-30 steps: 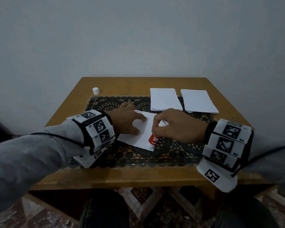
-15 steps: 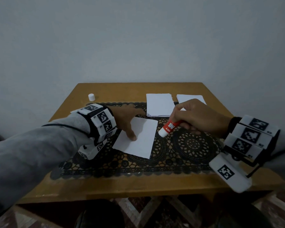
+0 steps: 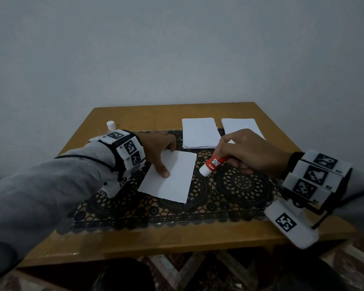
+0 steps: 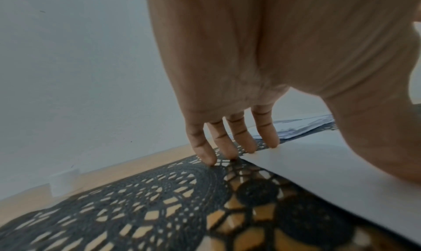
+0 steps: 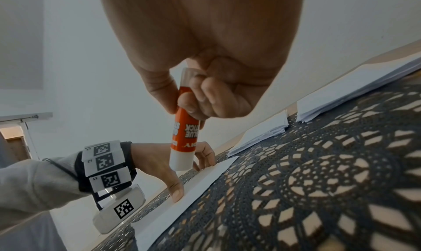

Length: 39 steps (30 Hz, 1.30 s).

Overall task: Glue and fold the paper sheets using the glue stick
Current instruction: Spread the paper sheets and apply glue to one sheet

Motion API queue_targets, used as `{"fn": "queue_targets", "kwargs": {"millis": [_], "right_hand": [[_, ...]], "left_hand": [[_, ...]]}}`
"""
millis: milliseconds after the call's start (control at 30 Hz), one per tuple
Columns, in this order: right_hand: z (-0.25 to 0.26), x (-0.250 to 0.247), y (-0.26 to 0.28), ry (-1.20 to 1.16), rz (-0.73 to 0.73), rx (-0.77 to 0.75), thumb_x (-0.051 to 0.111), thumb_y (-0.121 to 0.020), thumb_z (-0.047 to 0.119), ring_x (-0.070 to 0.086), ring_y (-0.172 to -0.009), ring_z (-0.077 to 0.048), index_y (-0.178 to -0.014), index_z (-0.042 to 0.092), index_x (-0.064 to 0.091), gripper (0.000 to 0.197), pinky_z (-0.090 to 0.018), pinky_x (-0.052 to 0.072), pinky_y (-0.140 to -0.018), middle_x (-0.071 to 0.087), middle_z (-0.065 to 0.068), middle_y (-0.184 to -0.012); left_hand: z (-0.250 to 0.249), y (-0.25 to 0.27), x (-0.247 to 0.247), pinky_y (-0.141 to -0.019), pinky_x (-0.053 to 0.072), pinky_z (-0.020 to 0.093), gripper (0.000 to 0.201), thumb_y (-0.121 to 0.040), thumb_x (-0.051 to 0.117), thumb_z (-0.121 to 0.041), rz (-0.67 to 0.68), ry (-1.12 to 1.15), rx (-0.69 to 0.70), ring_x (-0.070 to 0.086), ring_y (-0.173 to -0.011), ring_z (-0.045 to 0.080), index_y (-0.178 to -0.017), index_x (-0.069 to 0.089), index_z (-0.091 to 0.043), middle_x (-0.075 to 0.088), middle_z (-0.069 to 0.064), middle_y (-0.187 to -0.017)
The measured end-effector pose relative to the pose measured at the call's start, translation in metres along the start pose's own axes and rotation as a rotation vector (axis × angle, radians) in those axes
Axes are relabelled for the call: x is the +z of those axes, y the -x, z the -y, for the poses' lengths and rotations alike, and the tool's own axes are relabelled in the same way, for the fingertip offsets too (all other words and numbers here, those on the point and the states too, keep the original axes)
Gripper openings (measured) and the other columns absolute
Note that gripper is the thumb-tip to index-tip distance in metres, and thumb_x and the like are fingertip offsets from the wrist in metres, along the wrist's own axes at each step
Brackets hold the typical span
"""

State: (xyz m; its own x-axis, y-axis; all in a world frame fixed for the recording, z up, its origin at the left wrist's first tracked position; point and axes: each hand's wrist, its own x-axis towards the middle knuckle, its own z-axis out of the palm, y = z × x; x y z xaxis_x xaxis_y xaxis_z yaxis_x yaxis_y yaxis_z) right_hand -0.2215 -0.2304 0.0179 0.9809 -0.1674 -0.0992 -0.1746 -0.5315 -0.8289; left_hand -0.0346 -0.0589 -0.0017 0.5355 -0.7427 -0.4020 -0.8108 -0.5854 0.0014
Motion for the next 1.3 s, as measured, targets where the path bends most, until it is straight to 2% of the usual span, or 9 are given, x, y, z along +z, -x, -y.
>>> {"fn": "queue_targets", "kwargs": {"millis": [100, 233, 467, 700, 867, 1000, 1100, 1200, 1300], "right_hand": [[-0.001, 0.001, 0.001, -0.012, -0.003, 0.005, 0.057, -0.092, 0.016, 0.034, -0.038, -0.017, -0.091, -0.005, 0.065, 0.023, -0.021, 0.028, -0.036, 0.048, -0.004, -0.049], [0.0, 0.0, 0.002, -0.018, -0.01, 0.002, 0.057, -0.092, 0.016, 0.034, -0.038, -0.017, -0.091, -0.005, 0.065, 0.023, -0.021, 0.028, -0.036, 0.049, -0.003, -0.048], [-0.002, 0.0, 0.001, -0.013, -0.02, 0.024, 0.057, -0.092, 0.015, 0.034, -0.04, -0.018, -0.092, -0.008, 0.064, 0.024, -0.021, 0.029, -0.036, 0.048, -0.004, -0.048], [-0.002, 0.004, 0.001, -0.014, -0.003, 0.021, 0.057, -0.093, 0.016, 0.034, -0.036, -0.014, -0.092, -0.007, 0.063, 0.024, -0.019, 0.029, -0.035, 0.049, -0.003, -0.047], [-0.003, 0.004, 0.003, -0.034, -0.004, 0.017, 0.057, -0.093, 0.015, 0.033, -0.037, -0.015, -0.091, -0.009, 0.063, 0.025, -0.019, 0.029, -0.035, 0.048, -0.004, -0.048], [-0.003, 0.003, 0.005, -0.032, 0.002, 0.005, 0.057, -0.094, 0.017, 0.034, -0.037, -0.015, -0.093, -0.01, 0.063, 0.027, -0.02, 0.029, -0.035, 0.049, -0.004, -0.049], [0.0, 0.003, 0.006, -0.042, 0.005, -0.011, 0.057, -0.093, 0.016, 0.034, -0.037, -0.014, -0.092, -0.01, 0.062, 0.027, -0.021, 0.029, -0.036, 0.049, -0.004, -0.05], [0.003, 0.001, 0.005, -0.036, -0.016, -0.038, 0.057, -0.092, 0.017, 0.034, -0.039, -0.016, -0.09, -0.009, 0.062, 0.027, -0.023, 0.03, -0.037, 0.049, -0.004, -0.051], [0.003, 0.0, 0.001, 0.0, -0.07, -0.07, 0.057, -0.092, 0.017, 0.036, -0.039, -0.015, -0.086, -0.008, 0.062, 0.027, -0.022, 0.031, -0.037, 0.05, -0.004, -0.05]], "left_hand": [[0.0, -0.002, 0.0, -0.083, 0.038, 0.032, 0.072, -0.062, 0.083, -0.051, -0.002, 0.044, 0.019, 0.042, -0.102, 0.017, -0.116, 0.045, -0.023, 0.043, -0.003, -0.116], [0.0, -0.001, -0.001, -0.082, 0.041, 0.033, 0.075, -0.063, 0.085, -0.046, 0.026, 0.129, 0.004, 0.044, -0.093, 0.015, -0.119, 0.042, -0.023, 0.045, -0.008, -0.103], [-0.003, -0.002, -0.005, -0.085, 0.043, 0.031, 0.086, -0.066, 0.085, -0.038, 0.092, 0.234, -0.042, 0.05, -0.101, 0.018, -0.133, 0.033, -0.024, 0.046, -0.006, -0.113], [-0.007, -0.001, -0.006, -0.056, 0.039, 0.023, 0.044, -0.073, 0.082, -0.026, 0.039, 0.289, -0.03, 0.046, -0.071, 0.008, -0.101, 0.049, -0.019, 0.05, -0.005, -0.089], [-0.013, 0.002, -0.004, -0.057, 0.036, 0.025, 0.027, -0.077, 0.076, -0.015, -0.07, 0.28, 0.043, 0.048, -0.07, 0.012, -0.079, 0.05, -0.021, 0.053, -0.006, -0.078], [-0.013, 0.018, -0.007, -0.073, 0.052, 0.031, 0.042, -0.078, 0.07, -0.002, -0.054, 0.401, 0.145, 0.059, -0.086, 0.013, -0.112, 0.055, -0.022, 0.059, -0.005, -0.102], [-0.014, 0.03, -0.01, -0.087, 0.054, 0.039, 0.047, -0.08, 0.063, 0.002, -0.019, 0.411, 0.183, 0.061, -0.1, 0.019, -0.113, 0.063, -0.031, 0.062, -0.002, -0.118], [-0.013, 0.038, -0.011, -0.074, 0.048, 0.02, 0.031, -0.083, 0.062, -0.002, -0.138, 0.43, 0.088, 0.057, -0.092, 0.011, -0.101, 0.073, -0.025, 0.062, -0.005, -0.115], [-0.007, 0.044, -0.004, -0.074, 0.04, 0.023, 0.021, -0.083, 0.068, -0.011, -0.213, 0.401, -0.019, 0.052, -0.097, 0.015, -0.102, 0.07, -0.021, 0.055, -0.002, -0.112]]}}
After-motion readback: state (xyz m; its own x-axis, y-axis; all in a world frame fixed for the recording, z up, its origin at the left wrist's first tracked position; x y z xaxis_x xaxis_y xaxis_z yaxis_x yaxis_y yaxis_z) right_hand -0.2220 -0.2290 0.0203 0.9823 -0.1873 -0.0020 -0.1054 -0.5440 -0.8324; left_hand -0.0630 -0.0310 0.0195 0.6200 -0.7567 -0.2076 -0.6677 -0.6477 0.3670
